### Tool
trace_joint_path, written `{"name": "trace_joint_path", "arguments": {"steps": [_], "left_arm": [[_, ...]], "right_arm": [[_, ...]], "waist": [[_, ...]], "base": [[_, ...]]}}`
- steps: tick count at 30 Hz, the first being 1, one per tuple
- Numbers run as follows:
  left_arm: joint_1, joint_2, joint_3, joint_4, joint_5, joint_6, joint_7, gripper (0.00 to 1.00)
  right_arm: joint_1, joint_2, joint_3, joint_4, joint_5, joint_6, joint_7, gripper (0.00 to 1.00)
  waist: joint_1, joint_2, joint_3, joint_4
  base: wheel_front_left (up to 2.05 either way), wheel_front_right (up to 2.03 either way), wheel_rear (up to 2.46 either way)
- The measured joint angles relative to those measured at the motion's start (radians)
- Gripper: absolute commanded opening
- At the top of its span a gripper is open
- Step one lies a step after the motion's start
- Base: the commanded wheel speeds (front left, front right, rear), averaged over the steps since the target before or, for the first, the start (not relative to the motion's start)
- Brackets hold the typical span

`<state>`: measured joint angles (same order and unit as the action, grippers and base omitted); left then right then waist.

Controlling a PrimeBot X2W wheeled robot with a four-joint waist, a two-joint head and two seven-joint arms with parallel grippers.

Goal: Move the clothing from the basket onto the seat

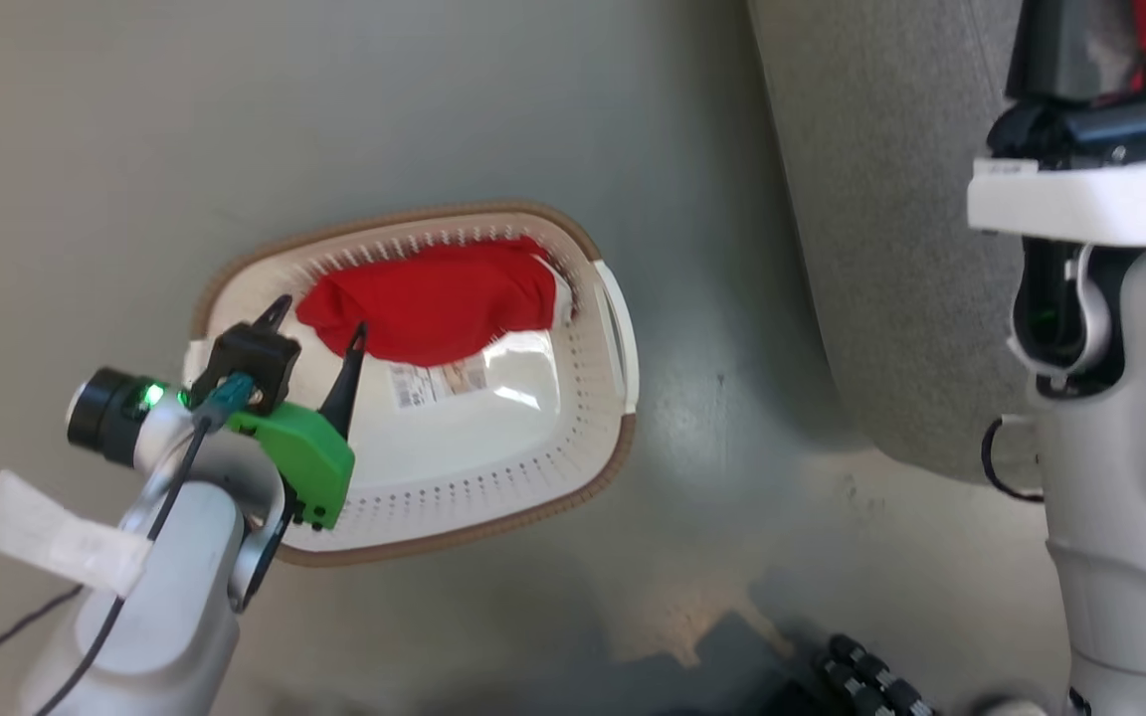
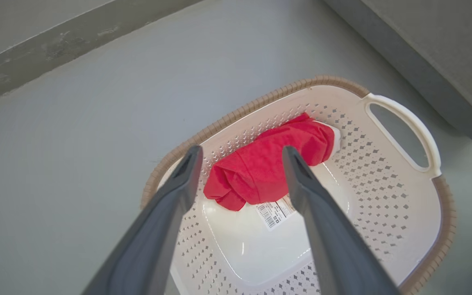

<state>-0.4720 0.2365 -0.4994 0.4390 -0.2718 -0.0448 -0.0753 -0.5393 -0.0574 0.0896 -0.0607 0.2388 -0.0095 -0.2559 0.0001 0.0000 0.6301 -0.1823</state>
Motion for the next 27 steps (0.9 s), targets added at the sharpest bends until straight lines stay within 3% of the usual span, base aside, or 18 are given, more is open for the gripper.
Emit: {"name": "trace_joint_path", "arguments": {"steps": [13,27], "left_arm": [[-0.179,0.030,-0.055,0.096,0.089,-0.034,0.057,1.00],[-0.314,0.057,-0.094,0.183,0.156,-0.053,0.042,1.00]], "right_arm": [[-0.146,0.000,0.022,-0.044,0.018,0.000,0.000,1.00],[-0.252,0.001,0.023,-0.063,0.035,-0.001,0.000,1.00]], "waist": [[0.0000,0.0000,0.188,-0.064],[0.0000,0.0000,0.364,-0.120]], "base": [[0.00,0.00,0.00],[0.00,0.00,0.00]]}}
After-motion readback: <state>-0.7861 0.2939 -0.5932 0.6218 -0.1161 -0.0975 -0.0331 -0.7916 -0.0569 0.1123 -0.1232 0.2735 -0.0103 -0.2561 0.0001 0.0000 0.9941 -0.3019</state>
